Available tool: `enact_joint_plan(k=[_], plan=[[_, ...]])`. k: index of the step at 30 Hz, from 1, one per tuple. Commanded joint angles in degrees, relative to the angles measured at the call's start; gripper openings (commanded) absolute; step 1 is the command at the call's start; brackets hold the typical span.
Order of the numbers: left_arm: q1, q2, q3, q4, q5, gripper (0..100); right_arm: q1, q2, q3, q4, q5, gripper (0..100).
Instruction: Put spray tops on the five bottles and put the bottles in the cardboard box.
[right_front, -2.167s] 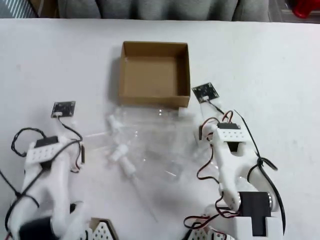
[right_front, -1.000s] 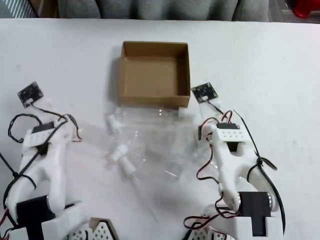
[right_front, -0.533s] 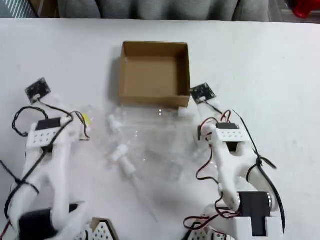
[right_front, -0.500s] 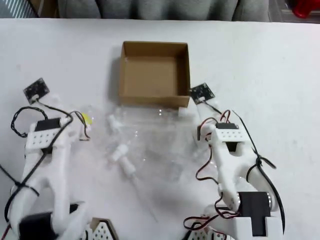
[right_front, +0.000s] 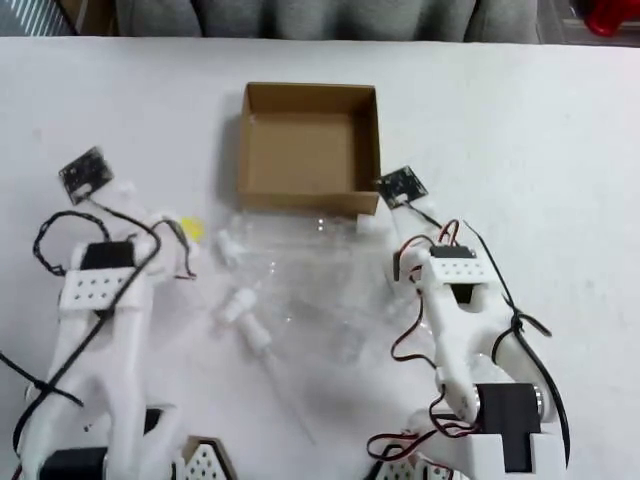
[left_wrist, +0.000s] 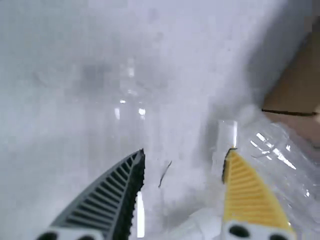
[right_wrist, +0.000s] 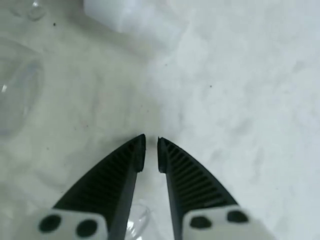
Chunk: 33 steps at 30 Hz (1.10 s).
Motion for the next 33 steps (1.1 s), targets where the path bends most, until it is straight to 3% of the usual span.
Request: enact_joint_plan(k=[1, 7, 27, 33], plan=[[-4.35, 0.75, -5.71, 2.64, 0.18, 25, -0.48, -0.22, -2.46, -0.84, 0.79, 1.8], [-4.26, -2.68, -11.25, 14.42, 0.0, 25, -0.48, -0.22, -2.46, -0.84, 0.79, 1.8], [-9.1, 20.88, -17.58, 10.64, -3.16, 25, -0.48, -0.22, -2.37, -0.75, 0.88, 1.8], [-9.27, 26.95, -17.41, 4.84, -3.08, 25, -1.1, -0.22, -2.37, -0.75, 0.88, 1.8]])
